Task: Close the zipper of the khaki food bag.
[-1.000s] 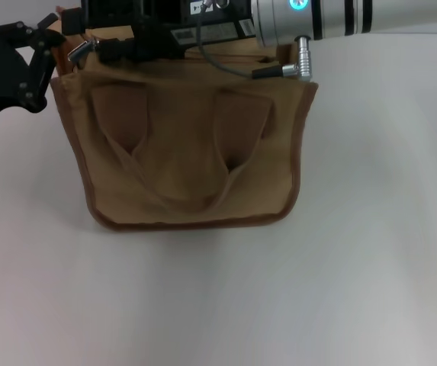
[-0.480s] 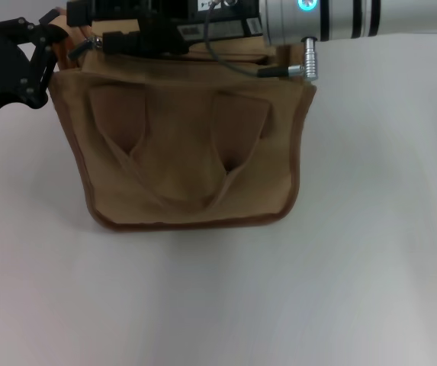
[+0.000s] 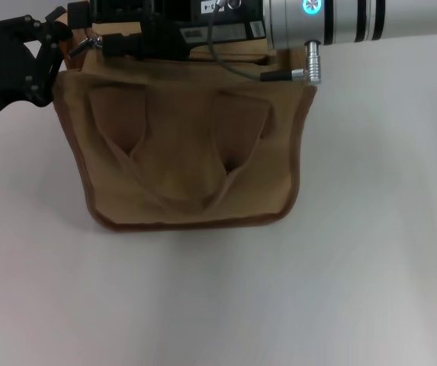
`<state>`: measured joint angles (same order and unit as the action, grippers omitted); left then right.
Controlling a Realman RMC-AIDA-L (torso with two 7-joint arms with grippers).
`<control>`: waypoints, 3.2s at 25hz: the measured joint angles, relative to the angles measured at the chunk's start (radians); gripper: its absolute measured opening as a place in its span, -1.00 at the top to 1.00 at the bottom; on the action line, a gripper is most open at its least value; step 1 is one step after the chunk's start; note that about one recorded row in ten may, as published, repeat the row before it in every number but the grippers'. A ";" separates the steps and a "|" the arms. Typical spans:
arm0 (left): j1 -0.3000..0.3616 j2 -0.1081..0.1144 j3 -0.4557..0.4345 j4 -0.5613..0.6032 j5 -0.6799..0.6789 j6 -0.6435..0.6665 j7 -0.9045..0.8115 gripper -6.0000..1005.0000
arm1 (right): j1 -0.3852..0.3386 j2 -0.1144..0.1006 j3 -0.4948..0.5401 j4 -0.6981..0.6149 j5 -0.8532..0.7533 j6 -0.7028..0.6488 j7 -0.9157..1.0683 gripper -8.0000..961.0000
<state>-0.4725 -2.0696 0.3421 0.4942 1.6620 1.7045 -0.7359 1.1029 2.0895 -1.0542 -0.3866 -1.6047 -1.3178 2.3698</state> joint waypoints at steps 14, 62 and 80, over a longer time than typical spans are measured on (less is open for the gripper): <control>0.021 0.002 -0.012 0.007 -0.017 0.002 -0.013 0.88 | 0.007 0.001 -0.013 0.020 0.010 -0.019 0.008 -0.64; -0.002 0.000 0.009 0.000 -0.047 0.051 -0.053 0.85 | 0.011 0.003 -0.052 0.018 0.019 0.041 -0.028 -0.58; 0.007 0.003 0.003 0.002 -0.063 0.052 -0.068 0.83 | 0.007 0.003 -0.078 0.003 0.021 0.045 -0.051 -0.42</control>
<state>-0.4654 -2.0662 0.3448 0.4960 1.5986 1.7564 -0.8038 1.1094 2.0923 -1.1323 -0.3832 -1.5835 -1.2733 2.3189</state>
